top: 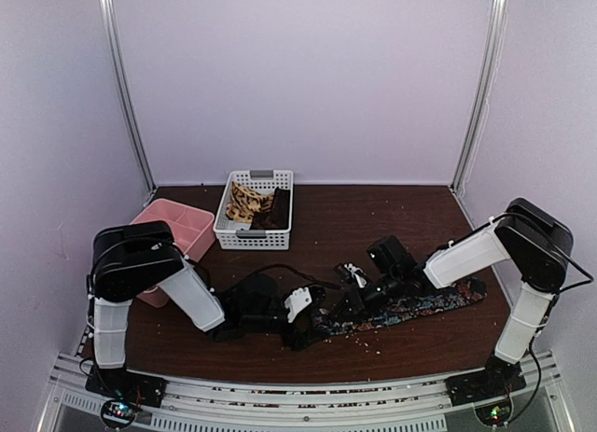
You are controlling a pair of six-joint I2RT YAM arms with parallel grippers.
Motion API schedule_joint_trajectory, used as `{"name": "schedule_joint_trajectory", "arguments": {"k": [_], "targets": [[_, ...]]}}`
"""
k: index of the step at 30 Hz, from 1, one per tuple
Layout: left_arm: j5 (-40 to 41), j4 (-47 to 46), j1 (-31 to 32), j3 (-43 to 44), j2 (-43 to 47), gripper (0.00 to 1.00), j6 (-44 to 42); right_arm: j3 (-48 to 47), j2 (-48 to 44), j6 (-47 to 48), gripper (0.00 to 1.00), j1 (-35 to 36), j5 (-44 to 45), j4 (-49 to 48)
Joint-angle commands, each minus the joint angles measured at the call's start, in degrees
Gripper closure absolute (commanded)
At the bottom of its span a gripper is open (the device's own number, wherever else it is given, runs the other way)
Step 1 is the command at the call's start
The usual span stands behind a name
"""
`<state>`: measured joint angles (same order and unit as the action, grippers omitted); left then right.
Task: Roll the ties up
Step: Roll the tie at the center of the board.
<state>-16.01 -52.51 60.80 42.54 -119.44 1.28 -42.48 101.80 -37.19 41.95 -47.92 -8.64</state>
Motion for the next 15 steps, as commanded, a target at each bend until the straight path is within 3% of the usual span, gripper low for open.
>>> {"name": "schedule_joint_trajectory", "arguments": {"k": [1,3,9,10,15], "targets": [[0.5,-2.1,0.6,4.1,-4.0,0.18,2.3,2.2,-0.3,1.7,1.0,-0.6,3.5,3.0],[-0.4,0.0,0.8,5.3,-4.9,0.23,1.6,2.6,-0.6,1.7,1.0,-0.9,3.8,2.7],[-0.1,6.9,0.8,3.2,-2.1,0.58,-2.8,3.3,-2.9,-0.4,1.0,-0.8,2.8,0.2],[-0.3,8.1,0.8,2.6,-1.4,0.61,-3.6,3.2,-3.8,-0.7,0.97,-0.8,2.6,-0.1],[-1.5,14.6,0.8,1.5,1.4,0.69,-6.2,2.1,-7.7,-2.7,0.55,-0.1,2.7,1.2]]}}
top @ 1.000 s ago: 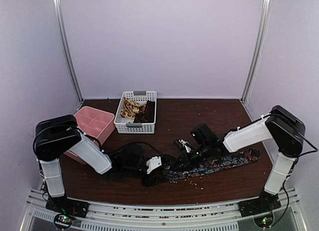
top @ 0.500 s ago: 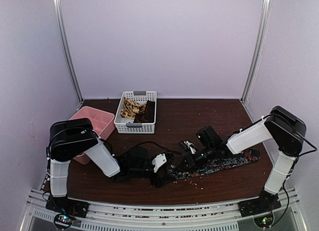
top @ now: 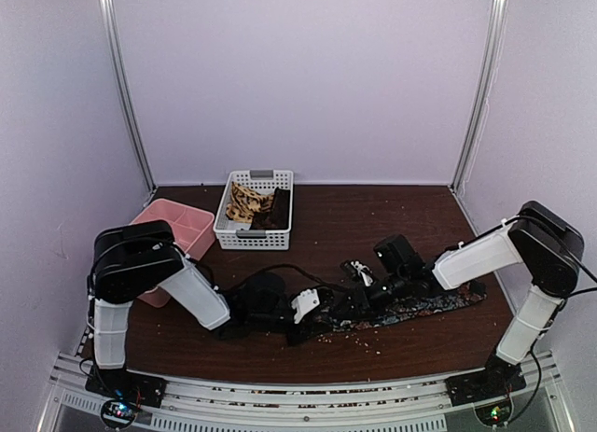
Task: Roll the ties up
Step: Roll the tie at the center of the board.
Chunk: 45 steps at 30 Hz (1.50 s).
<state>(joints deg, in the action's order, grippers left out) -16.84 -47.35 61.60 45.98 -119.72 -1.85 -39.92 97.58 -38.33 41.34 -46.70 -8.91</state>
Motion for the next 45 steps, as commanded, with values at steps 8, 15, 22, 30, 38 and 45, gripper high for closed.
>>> {"name": "schedule_joint_trajectory", "arguments": {"k": [8,15,22,30,38,45], "targets": [[-1.2,12.8,0.0,-1.2,2.0,0.69,-3.8,-3.4,-2.9,-3.4,0.44,3.2,1.0,2.2],[-1.2,12.3,-0.1,-1.3,2.5,0.67,-3.6,-5.4,1.0,-0.3,0.83,3.2,2.1,6.3],[0.8,0.5,-0.2,-6.7,5.0,0.32,-1.9,-1.8,2.5,0.9,1.0,1.6,2.4,6.0],[2.5,-9.0,0.5,-6.7,1.5,0.12,1.6,2.6,2.0,4.3,1.0,-3.0,2.6,6.5],[4.2,-12.6,1.9,-2.7,-2.4,0.14,3.1,3.8,2.0,5.1,1.0,-3.8,3.0,5.8],[3.0,-11.3,1.9,-0.1,-4.6,0.49,3.9,3.0,1.9,5.0,1.0,-3.5,2.8,6.0]]}}
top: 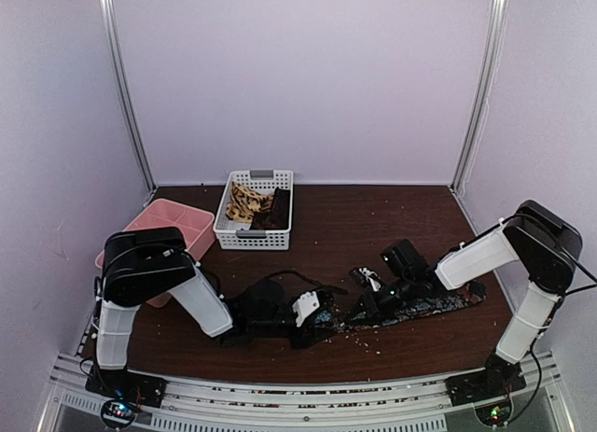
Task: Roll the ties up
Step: Roll the tie at the center of the board.
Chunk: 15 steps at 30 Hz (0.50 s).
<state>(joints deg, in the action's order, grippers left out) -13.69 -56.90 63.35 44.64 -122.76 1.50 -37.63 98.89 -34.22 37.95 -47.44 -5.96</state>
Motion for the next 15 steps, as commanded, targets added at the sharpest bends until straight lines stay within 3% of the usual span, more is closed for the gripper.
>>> {"name": "schedule_joint_trajectory", "arguments": {"k": [1,4,10,15], "targets": [[-0.1,-1.7,0.2,0.8,-1.6,0.53,0.5,0.7,-0.4,0.8,1.0,-0.2,3.6,3.4],[-0.5,-1.7,0.2,-1.1,-1.3,0.55,0.6,0.8,-5.0,-0.5,0.96,0.0,3.3,3.4],[-0.2,0.6,0.2,-2.1,-0.8,0.54,0.0,-1.0,-9.1,-6.7,0.56,2.9,0.6,-0.8],[-0.4,1.6,0.2,-1.9,-0.6,0.54,-0.6,-3.5,-5.6,-8.1,0.5,5.0,-0.2,-2.2]]}}
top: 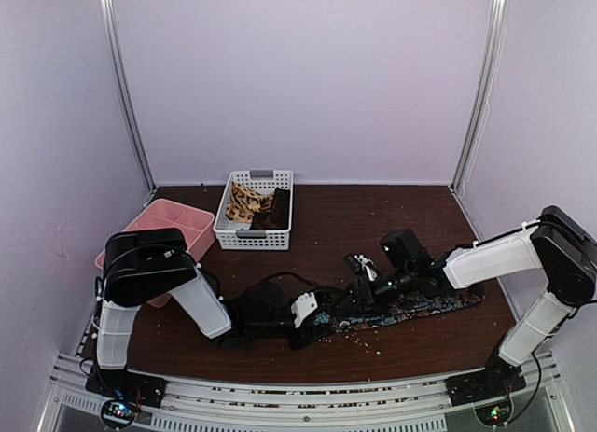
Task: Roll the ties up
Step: Roll the tie at the center of the board.
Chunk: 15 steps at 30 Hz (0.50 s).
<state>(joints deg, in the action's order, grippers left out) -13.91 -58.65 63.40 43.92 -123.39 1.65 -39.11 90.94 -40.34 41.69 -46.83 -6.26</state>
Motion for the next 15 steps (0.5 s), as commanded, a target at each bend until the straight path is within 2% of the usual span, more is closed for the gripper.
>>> {"name": "schedule_joint_trajectory", "arguments": {"k": [1,6,9,13,14,15], "targets": [[-0.2,3.4,0.2,-1.3,0.0,0.54,-0.7,-2.3,3.1,-1.9,0.49,1.6,-0.8,-2.3],[-0.3,4.0,0.2,-1.3,0.3,0.53,-1.0,-3.5,5.8,-2.3,0.57,3.0,-1.6,-4.4],[-0.5,4.2,0.2,-1.4,0.5,0.51,-1.2,-4.0,7.3,-1.4,0.71,2.9,-1.4,-3.9],[-0.6,3.9,0.1,-2.0,1.1,0.47,-1.3,-3.4,8.9,-2.0,0.96,2.9,-1.3,-5.3],[-0.5,3.7,0.1,-2.2,1.3,0.46,-1.4,-3.1,9.1,-2.1,1.0,2.9,-1.2,-5.5],[-0.2,3.4,0.1,-2.6,1.6,0.44,-1.5,-2.9,9.1,-2.1,1.0,2.9,-1.1,-5.6]]}}
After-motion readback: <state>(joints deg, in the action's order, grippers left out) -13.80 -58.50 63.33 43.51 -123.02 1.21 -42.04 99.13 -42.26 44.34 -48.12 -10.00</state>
